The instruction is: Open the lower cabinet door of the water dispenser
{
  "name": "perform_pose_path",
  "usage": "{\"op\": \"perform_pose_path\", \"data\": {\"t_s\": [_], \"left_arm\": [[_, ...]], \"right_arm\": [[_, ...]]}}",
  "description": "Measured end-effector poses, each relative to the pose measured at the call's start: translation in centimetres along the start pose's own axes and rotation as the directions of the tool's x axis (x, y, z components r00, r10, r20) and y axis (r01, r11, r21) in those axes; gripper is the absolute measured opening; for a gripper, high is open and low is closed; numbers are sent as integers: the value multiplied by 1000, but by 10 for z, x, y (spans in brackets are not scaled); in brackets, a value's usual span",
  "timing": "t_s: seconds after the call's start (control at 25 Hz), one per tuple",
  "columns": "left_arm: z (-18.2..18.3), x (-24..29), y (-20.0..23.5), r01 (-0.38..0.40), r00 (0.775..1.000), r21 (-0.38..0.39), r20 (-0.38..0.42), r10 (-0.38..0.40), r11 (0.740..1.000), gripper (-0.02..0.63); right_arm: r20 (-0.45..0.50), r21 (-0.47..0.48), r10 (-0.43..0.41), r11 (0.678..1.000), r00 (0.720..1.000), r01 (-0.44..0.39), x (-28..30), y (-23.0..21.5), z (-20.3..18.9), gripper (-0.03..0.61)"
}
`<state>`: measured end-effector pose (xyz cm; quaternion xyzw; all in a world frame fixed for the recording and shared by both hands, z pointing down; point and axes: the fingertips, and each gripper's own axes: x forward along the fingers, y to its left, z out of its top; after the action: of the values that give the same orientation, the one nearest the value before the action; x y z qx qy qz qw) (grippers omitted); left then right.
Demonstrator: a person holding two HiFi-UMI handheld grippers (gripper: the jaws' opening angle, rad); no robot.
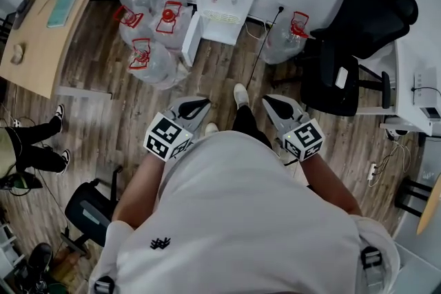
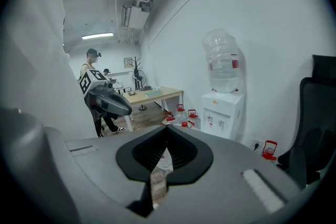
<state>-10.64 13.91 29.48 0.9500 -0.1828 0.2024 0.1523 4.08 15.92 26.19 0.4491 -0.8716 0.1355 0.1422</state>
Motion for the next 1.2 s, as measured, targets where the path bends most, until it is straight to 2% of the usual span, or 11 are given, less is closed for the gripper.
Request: {"op": "perform_pose_path", "data": {"t_s": [1.2], "left_arm": [[-18, -25, 7, -16, 1000, -16, 2, 16, 1000, 65]], "right_arm": [[-34, -65, 32, 997, 999, -34, 24, 24, 10, 2]]}}
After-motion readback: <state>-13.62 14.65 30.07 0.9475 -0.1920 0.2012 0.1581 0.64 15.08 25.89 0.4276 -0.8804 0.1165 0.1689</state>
